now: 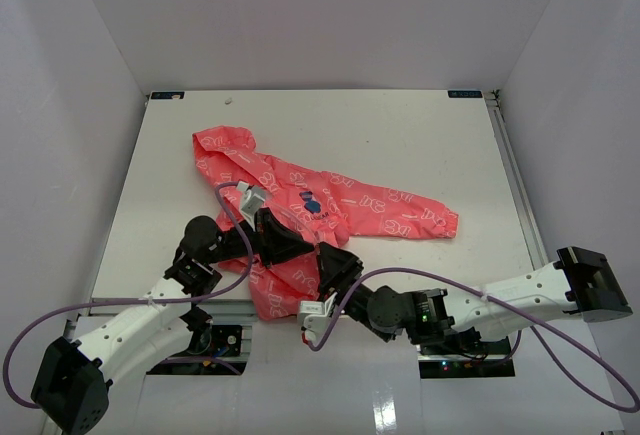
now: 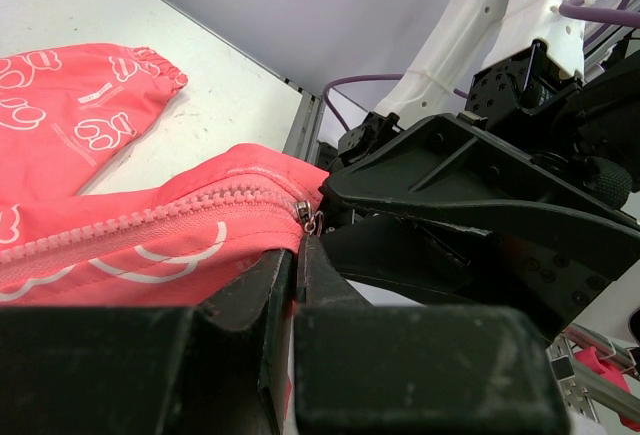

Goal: Zip up the jacket

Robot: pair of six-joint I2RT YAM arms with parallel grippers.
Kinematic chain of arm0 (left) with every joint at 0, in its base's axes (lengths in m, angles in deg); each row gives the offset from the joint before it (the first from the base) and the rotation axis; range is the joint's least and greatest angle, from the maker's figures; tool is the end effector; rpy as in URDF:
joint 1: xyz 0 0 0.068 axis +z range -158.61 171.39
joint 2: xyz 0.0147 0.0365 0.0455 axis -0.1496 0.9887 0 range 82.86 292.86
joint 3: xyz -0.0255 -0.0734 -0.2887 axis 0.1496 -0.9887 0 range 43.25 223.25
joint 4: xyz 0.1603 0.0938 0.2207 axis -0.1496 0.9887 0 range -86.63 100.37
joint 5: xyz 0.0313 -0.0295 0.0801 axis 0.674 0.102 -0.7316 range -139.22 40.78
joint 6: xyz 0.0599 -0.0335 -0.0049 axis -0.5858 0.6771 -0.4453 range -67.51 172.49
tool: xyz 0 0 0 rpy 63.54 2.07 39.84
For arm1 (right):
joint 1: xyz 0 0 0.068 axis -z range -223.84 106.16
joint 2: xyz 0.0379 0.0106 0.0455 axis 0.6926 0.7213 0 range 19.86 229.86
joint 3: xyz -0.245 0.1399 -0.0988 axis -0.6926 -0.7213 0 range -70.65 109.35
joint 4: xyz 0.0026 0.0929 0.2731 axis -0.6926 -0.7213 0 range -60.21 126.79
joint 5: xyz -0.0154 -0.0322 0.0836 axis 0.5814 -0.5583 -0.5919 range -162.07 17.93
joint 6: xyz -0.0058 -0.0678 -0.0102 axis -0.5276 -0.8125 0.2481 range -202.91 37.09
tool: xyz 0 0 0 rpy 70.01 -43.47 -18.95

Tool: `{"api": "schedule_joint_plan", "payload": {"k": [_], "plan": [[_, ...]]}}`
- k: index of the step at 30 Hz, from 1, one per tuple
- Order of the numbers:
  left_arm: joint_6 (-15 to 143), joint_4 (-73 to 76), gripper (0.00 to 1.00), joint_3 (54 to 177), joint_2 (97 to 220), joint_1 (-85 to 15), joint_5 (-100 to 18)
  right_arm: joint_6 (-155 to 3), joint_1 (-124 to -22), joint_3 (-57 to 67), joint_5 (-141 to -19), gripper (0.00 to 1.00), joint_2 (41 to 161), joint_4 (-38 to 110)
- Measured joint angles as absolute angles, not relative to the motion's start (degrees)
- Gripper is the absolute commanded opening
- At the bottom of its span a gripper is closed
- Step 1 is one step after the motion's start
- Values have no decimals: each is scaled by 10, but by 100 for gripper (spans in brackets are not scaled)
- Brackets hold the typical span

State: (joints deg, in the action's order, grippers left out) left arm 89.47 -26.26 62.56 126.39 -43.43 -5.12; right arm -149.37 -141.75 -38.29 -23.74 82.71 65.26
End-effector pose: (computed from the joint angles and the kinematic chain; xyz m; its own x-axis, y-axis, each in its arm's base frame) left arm 0.1394 -0.1440 0.2671 -0.5270 -0.1596 -0.8347 0.8284 0.1225 -0.5465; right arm 0.0047 0.2676 0.2813 0.6999 -0.6080 -0.3749 -0.2996 0.2266 -0.9268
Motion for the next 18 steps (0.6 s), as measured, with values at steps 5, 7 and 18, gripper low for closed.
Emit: {"api": "schedule_joint_plan", "payload": {"k": [5, 7, 18], "plan": [[894, -255, 0, 626, 1264, -434, -52, -1500, -1423, -383, -238, 42, 827, 657], [894, -253, 0, 626, 1264, -434, -52, -1503, -1425, -383, -238, 36, 827, 659], [894, -253, 0, 626, 1264, -434, -52, -1511, -1426, -383, -238, 19, 827, 670]]}}
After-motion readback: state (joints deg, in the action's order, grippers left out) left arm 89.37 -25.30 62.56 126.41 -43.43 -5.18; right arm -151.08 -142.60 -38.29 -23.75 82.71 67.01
